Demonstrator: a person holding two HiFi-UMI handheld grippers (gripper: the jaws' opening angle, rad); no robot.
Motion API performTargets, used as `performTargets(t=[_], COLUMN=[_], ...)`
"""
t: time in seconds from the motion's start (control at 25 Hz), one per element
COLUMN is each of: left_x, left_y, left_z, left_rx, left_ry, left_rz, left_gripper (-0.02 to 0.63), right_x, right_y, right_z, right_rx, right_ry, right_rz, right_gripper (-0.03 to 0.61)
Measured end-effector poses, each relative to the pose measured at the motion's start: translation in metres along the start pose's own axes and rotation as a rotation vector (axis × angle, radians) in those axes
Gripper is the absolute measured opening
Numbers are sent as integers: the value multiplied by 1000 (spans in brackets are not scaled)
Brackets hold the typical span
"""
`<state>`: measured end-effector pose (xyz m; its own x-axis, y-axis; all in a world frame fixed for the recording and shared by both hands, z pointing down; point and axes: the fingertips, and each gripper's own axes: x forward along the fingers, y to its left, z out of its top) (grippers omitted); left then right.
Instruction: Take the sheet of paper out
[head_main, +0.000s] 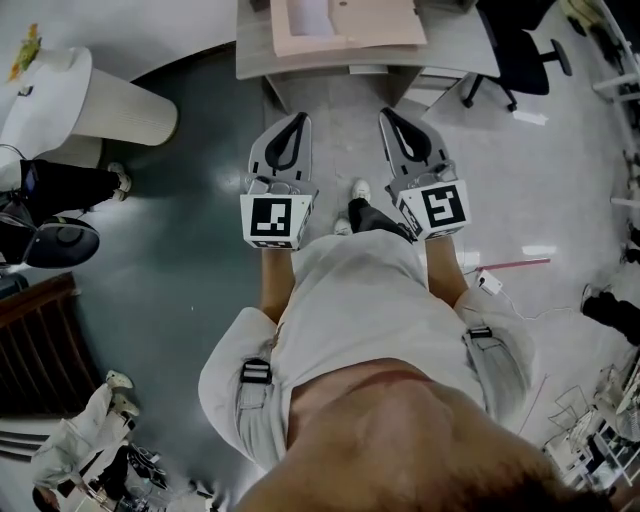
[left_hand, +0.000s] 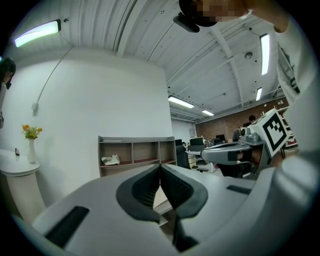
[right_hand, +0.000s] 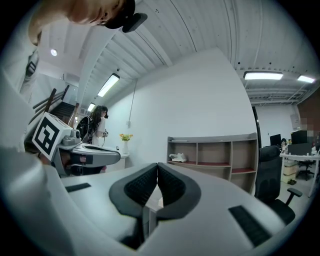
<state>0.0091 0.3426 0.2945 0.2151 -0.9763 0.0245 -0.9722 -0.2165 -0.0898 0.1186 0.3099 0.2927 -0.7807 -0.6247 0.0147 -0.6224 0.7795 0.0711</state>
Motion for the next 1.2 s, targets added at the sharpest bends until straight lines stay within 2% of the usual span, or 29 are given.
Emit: performTargets(t=[0.72,1.2], left_x=[97,128], left_y=[5,10], left_z=[8,9], left_rx=[13,23], left_ry=[20,24], left_rz=[69,101], left_gripper=[21,21], right_x=[50,75], right_y=[-94,-119], right_z=[6,3], right_rx=[11,19], right_ry=[-45,-51], right_rz=[52,90], right_gripper=[20,20])
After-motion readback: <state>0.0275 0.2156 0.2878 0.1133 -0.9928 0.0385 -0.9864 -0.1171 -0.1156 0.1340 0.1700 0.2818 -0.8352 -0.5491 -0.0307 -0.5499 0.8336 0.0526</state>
